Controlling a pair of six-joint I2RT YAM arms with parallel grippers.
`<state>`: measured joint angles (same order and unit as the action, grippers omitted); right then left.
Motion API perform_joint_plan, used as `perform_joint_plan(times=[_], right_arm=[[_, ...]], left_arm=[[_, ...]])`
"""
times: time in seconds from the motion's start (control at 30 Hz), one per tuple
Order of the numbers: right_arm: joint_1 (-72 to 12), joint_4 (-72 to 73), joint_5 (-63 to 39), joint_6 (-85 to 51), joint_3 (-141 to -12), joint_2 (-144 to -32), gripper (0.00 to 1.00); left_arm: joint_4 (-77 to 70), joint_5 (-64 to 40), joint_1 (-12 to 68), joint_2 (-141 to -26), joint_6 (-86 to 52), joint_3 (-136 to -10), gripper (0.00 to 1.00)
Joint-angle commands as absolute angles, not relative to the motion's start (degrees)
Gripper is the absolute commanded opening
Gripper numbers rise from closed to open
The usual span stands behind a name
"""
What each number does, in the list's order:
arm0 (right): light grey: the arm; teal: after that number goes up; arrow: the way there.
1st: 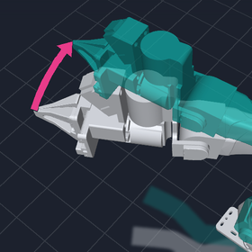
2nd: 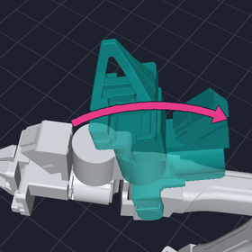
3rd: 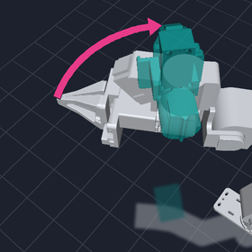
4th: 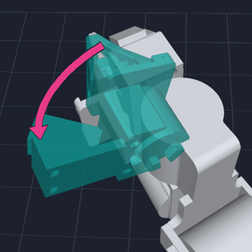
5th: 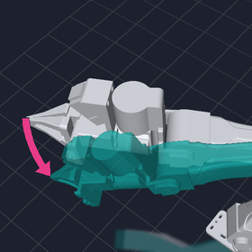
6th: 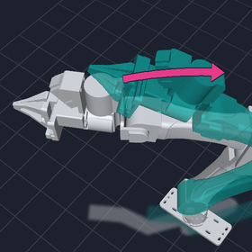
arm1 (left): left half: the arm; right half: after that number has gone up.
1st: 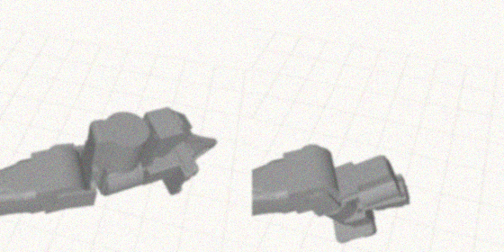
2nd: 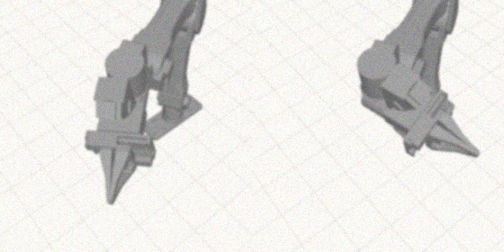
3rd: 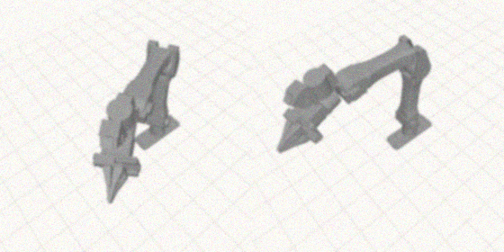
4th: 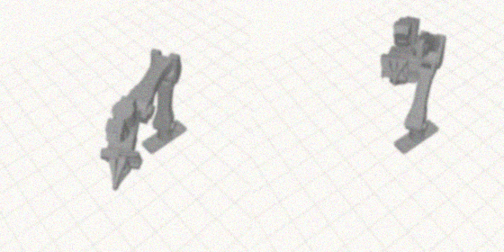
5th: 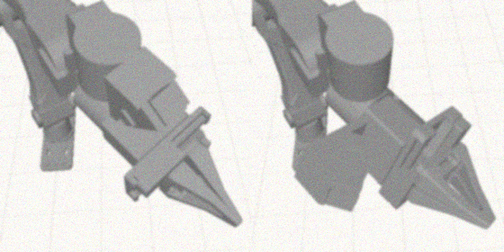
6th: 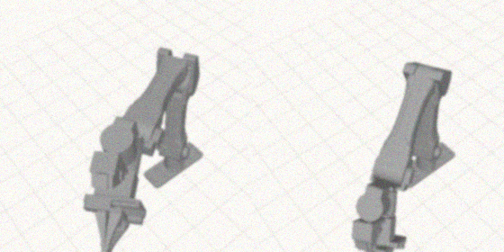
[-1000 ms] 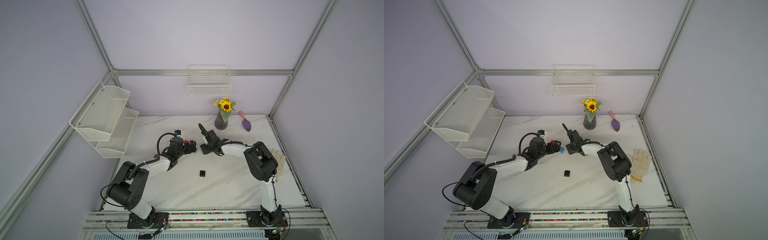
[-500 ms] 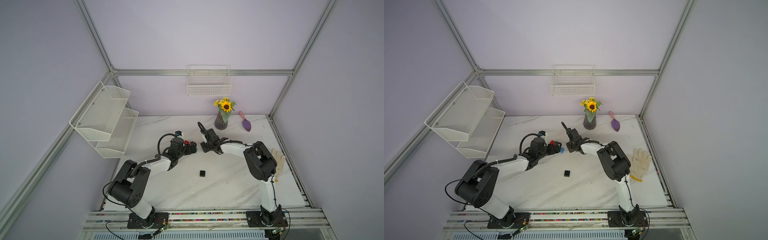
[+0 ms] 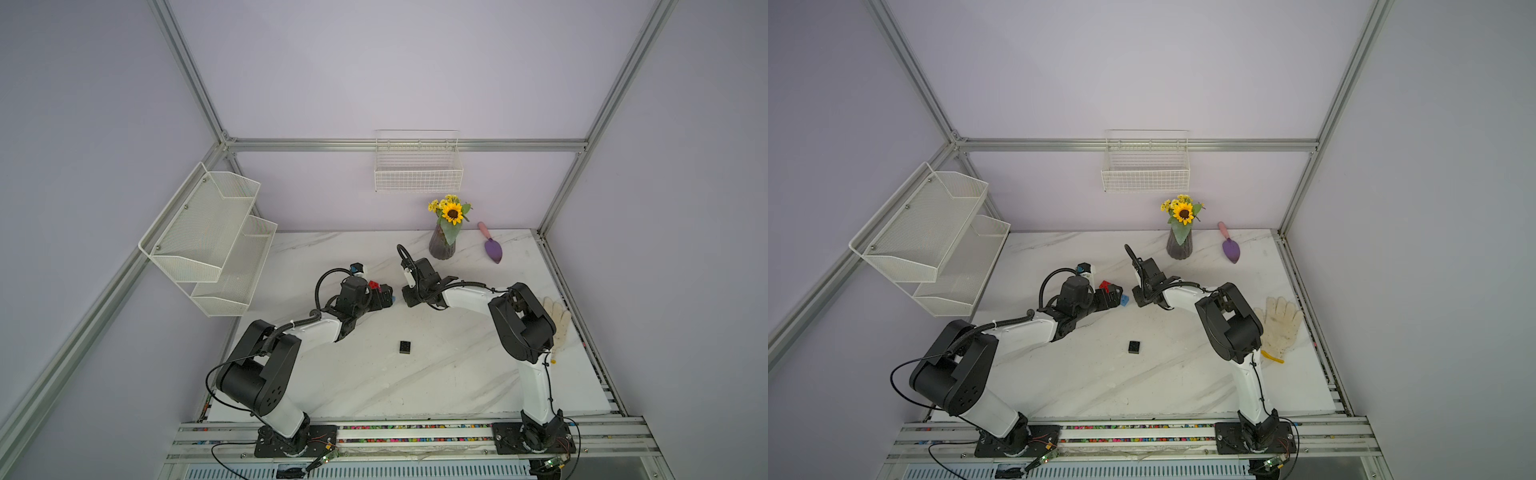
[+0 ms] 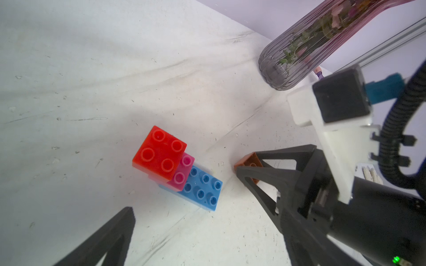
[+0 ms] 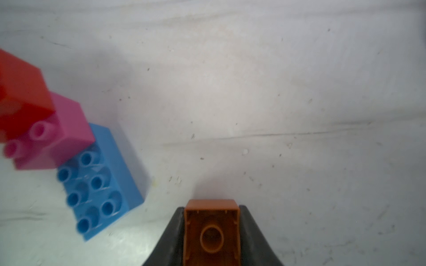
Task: Assemble the letter v with lego
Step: Pick up the lego brick from the center of the board.
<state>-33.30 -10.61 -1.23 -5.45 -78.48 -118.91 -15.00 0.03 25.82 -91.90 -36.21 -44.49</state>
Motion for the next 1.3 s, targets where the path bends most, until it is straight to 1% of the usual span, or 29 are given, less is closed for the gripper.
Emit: perform_joint_plan(times=[0.0,0.07,0.2,0.33,0.5,0.6,0.7,0.8,0.87,0.93,1.13,1.27], right_arm=[[-29.9,-7.26,-12.48,-12.34,-73.28,-112.03,0.32],[-27.49,-5.28,-19.48,-16.95,-70.58,-109.73,0.32],[-25.61,-2.57,-29.45,-23.68,-67.54,-107.85,0.34],[-23.7,6.92,-38.78,-34.4,-63.19,-107.41,0.34],[-22.86,18.05,-44.03,-44.12,-60.05,-108.05,0.34],[-22.5,23.21,-45.61,-48.56,-59.35,-108.53,0.34],[-22.11,27.81,-47.46,-53.48,-59.24,-108.98,0.34],[-21.72,32.0,-49.28,-59.45,-59.37,-109.49,0.34],[-21.39,32.75,-50.45,-61.5,-59.5,-109.45,0.34],[-20.99,33.02,-51.39,-62.92,-59.37,-109.17,0.34],[-20.3,36.21,-55.34,-69.17,-58.62,-110.11,0.34],[-20.25,41.42,-57.46,-74.37,-57.58,-111.82,0.34]], left_arm=[[-17.99,-1.51,25.48,-90.1,-35.46,-43.05,1.0],[-19.79,-3.52,25.41,-90.09,-35.83,-42.36,1.0],[-26.88,-8.91,25.4,-90.25,-37.36,-39.47,1.0],[-34.59,-14.76,25.4,-91.06,-38.09,-36.97,1.0],[-54.85,-23.42,24.99,-94.01,-42.28,-32.23,1.0],[-61.55,-27.28,24.18,-97.54,-45.64,-32.43,0.96],[-65.98,-30.41,23.99,-100.78,-45.76,-32.88,0.91],[-72.28,-30.7,24.07,-102.42,-43.02,-31.47,0.92],[-72.52,-31.27,24.08,-102.4,-39.58,-31.25,0.93],[-69.7,-31.31,24.25,-101.58,-34.86,-31.2,0.94],[-66.34,-27.56,25.94,-98.37,-18.37,-29.08,0.96],[-59.14,-23.63,27.24,-97.72,-9.81,-31.76,1.0]])
